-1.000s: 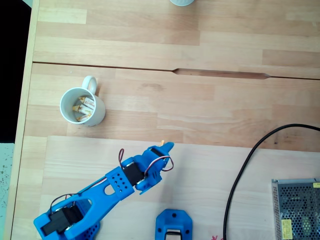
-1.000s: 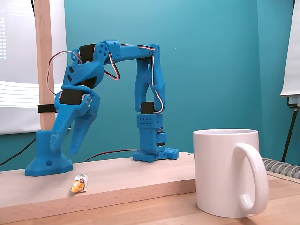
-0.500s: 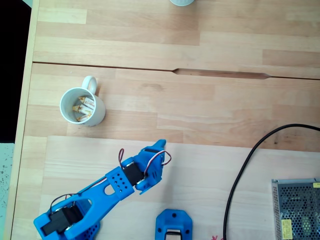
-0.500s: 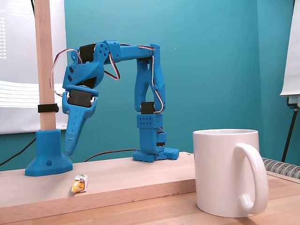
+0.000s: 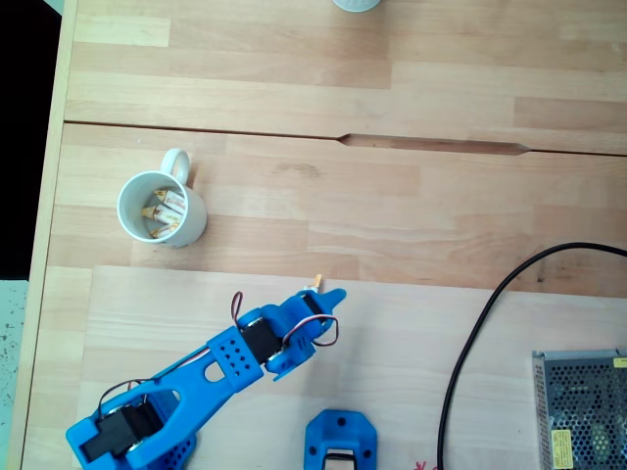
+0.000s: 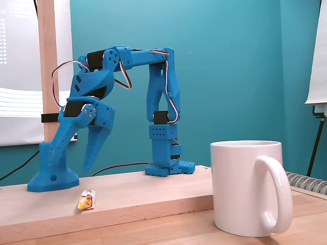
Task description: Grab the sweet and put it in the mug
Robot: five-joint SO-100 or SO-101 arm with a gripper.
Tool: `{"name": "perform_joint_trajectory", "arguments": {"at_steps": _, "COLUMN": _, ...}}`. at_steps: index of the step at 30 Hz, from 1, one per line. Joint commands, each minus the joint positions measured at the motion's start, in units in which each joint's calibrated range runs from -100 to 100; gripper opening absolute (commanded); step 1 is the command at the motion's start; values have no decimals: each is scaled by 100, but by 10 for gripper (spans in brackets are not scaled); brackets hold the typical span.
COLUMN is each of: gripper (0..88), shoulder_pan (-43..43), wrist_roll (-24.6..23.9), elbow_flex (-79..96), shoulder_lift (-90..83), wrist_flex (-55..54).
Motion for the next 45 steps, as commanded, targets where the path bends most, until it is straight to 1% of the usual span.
{"name": "perform_joint_trajectory", "arguments": {"at_steps": 1, "gripper": 295, "shoulder_pan": -38, "wrist_roll": -654, "elbow_flex": -68, "shoulder_lift": -73, "wrist_flex": -55}}
{"name": "perform_joint_trajectory", "arguments": {"at_steps": 5, "gripper": 294, "shoulder_pan": -38, "wrist_roll": -1397, "elbow_flex": -32, "shoulder_lift": -65, "wrist_flex": -63}}
{"name": "perform_joint_trajectory", "arguments": {"at_steps": 8, "gripper": 295, "shoulder_pan": -46, "wrist_roll": -1783, "elbow_flex": -23, "shoulder_lift": -56, "wrist_flex": -63}}
{"name": "perform_joint_trajectory", "arguments": {"at_steps": 10, "gripper": 295, "shoulder_pan": -46, "wrist_roll": -1924, "elbow_flex": -14, "shoulder_lift": -56, "wrist_flex": -55}}
{"name": "perform_joint_trajectory", "arguments": {"at_steps": 22, "gripper": 296, "shoulder_pan": -46, "wrist_roll": -1832, "elbow_flex": -59, "shoulder_lift": -48, "wrist_flex": -79}}
{"name": "perform_joint_trajectory", "arguments": {"at_steps": 27, "gripper": 296, "shoulder_pan": -53, "wrist_roll": -1817, "elbow_flex": -95, "shoulder_lift": 245, "wrist_flex": -79}}
{"name": "perform_joint_trajectory", "arguments": {"at_steps": 32, "gripper": 296, "shoulder_pan": -53, "wrist_roll": -1812, "elbow_flex": -559, "shoulder_lift": 520, "wrist_flex": -79}}
{"name": "perform_joint_trajectory", "arguments": {"at_steps": 40, "gripper": 296, "shoulder_pan": -619, "wrist_roll": -1851, "elbow_flex": -978, "shoulder_lift": 538, "wrist_flex": -79}}
{"name": "perform_joint_trajectory", "arguments": {"at_steps": 45, "gripper": 296, "shoulder_pan": -728, "wrist_roll": -1861, "elbow_flex": -951, "shoulder_lift": 555, "wrist_flex": 2}}
